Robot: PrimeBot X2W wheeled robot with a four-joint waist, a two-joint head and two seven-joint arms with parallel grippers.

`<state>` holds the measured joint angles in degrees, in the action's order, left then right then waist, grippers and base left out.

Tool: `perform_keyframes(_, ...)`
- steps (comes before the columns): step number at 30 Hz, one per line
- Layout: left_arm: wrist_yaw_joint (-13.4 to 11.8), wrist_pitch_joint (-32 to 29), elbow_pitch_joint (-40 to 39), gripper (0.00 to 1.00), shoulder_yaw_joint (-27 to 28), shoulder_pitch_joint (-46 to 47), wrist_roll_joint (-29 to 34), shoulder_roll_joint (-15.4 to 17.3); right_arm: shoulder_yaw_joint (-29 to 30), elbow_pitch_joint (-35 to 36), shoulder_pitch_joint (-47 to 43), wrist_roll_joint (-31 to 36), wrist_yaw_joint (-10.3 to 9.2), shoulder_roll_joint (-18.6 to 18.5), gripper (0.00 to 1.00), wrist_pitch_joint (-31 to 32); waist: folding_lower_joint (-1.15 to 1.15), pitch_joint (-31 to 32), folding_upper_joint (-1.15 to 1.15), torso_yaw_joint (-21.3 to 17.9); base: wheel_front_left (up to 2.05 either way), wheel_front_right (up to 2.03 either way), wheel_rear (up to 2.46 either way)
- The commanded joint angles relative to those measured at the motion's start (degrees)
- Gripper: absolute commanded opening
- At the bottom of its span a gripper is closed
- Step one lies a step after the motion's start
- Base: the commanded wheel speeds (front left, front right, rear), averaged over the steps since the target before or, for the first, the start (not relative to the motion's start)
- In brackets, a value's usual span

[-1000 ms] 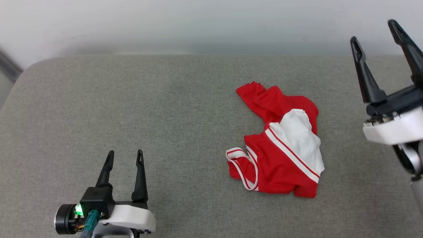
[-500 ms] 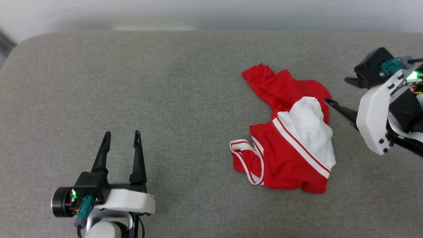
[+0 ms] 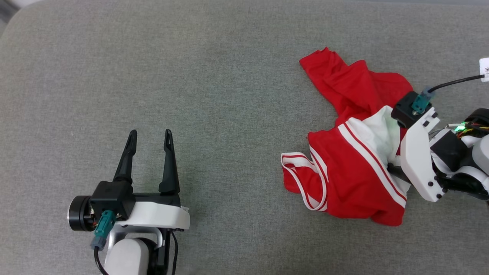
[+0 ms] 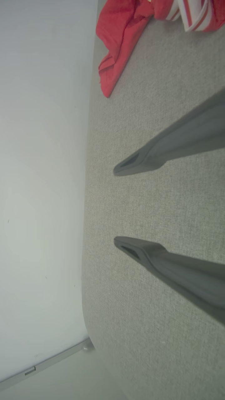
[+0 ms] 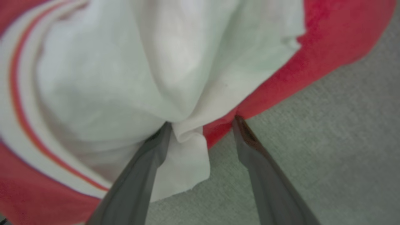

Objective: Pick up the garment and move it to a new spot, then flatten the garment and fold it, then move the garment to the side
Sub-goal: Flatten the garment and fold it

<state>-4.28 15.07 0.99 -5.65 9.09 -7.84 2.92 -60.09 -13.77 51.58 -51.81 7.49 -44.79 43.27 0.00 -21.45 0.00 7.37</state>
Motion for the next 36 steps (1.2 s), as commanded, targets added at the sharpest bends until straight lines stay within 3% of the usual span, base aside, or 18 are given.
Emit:
perform_keyframes(1,-0.3,0.2,-0.1,1.00,-0.2,0.9,-0.3,0.0,-2.6,-1.1,-2.1,-0.4,0.00,1.0,1.00,-0.2,0.00,-0.7,0.00,0.6,0.00,0.00,0.00)
perform_keyframes(6,-0.5,0.2,0.5,1.00,0.4,0.8,0.0,-0.1,-5.4,-2.6,-0.9,-0.7,0.06,1.5,1.00,-4.4,0.00,-0.3,0.00,0.1,0.00,0.00,0.00)
perform_keyframes(7,-0.5,0.2,0.7,1.00,0.6,0.6,0.1,-0.1,-5.6,-2.7,-0.2,-0.6,0.06,1.4,0.39,-5.7,0.00,0.2,0.00,-0.1,0.00,0.00,0.00)
perform_keyframes(8,-0.5,0.2,0.8,1.00,0.8,0.3,0.2,-0.1,-5.5,-2.6,0.7,-0.7,0.06,1.3,0.00,-7.4,0.00,0.7,0.00,-0.4,0.00,0.00,0.00)
perform_keyframes(16,-0.2,0.2,1.3,1.00,1.7,-2.3,0.7,-0.1,-1.8,-0.2,1.8,-4.4,-0.02,-2.8,0.00,-20.2,0.00,6.5,0.00,-2.8,0.00,0.00,0.00)
perform_keyframes(17,-0.3,0.2,1.2,1.00,1.8,-3.2,0.8,-0.1,-0.5,1.3,-0.7,-5.4,-0.03,-5.9,0.00,-23.3,0.00,7.8,0.00,-3.6,0.00,0.00,0.00)
perform_keyframes(25,0.1,0.2,1.2,1.00,2.1,-4.4,0.7,-0.1,4.5,-0.6,-11.6,-10.1,-0.02,-12.0,0.00,-28.6,0.00,8.6,0.00,-4.6,0.00,0.00,0.00)
perform_keyframes(30,0.3,0.2,1.1,1.00,2.2,-4.6,0.9,-0.1,5.3,-4.5,-18.4,-11.3,-0.02,-13.0,0.00,-29.7,0.00,8.6,0.00,-4.4,0.00,0.00,0.00)
perform_keyframes(36,0.4,0.2,1.2,1.00,2.0,-4.8,0.9,0.0,5.3,-12.7,-26.5,-12.3,-0.03,-10.7,0.00,-29.9,0.00,8.6,0.00,-4.0,0.00,0.00,0.00)
